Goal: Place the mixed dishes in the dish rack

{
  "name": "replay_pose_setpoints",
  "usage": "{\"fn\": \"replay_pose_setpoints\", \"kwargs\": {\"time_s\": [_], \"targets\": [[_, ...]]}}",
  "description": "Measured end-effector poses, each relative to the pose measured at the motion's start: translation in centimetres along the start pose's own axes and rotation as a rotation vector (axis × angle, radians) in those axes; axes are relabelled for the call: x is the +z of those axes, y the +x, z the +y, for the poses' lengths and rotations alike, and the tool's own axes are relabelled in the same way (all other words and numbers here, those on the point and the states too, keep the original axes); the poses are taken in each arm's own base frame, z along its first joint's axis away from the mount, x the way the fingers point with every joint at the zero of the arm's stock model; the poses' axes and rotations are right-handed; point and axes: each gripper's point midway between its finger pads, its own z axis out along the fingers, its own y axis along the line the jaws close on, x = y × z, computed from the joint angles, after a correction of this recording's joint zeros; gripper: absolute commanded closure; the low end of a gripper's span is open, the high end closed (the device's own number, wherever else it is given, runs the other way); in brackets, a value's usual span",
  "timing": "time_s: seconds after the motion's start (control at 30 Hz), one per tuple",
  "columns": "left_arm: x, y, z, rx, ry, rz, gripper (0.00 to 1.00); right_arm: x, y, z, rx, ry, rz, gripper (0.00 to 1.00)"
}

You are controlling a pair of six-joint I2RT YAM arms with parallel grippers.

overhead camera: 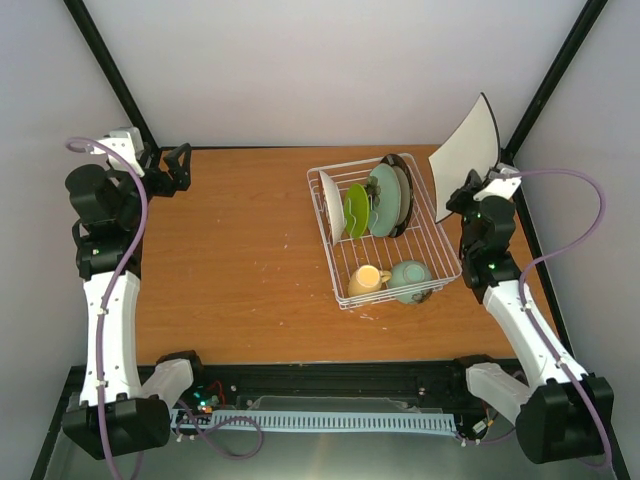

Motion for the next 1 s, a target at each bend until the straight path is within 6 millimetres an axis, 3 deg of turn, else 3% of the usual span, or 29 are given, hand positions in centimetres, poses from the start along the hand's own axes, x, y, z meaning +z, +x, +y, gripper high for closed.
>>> {"fn": "replay_pose_setpoints", "kwargs": {"time_s": [0.33, 0.67, 1.0], "targets": [[0.3, 1.0, 0.4, -0.012, -0.004, 0.023, 0.0, 3.2, 4.3, -2.8, 0.07, -0.036, 0.053, 0.97], [1.4, 2.6, 1.1, -0.034, -0.005, 0.066, 0.0, 4.6, 7.6, -0.1, 0.078, -0.209, 0.151, 0.97], [1.9, 3.2, 1.2, -0.041, 0.009, 0.08, 0.0, 5.1, 8.6, 0.2, -0.015, -0.238, 0.168, 0.97]]}}
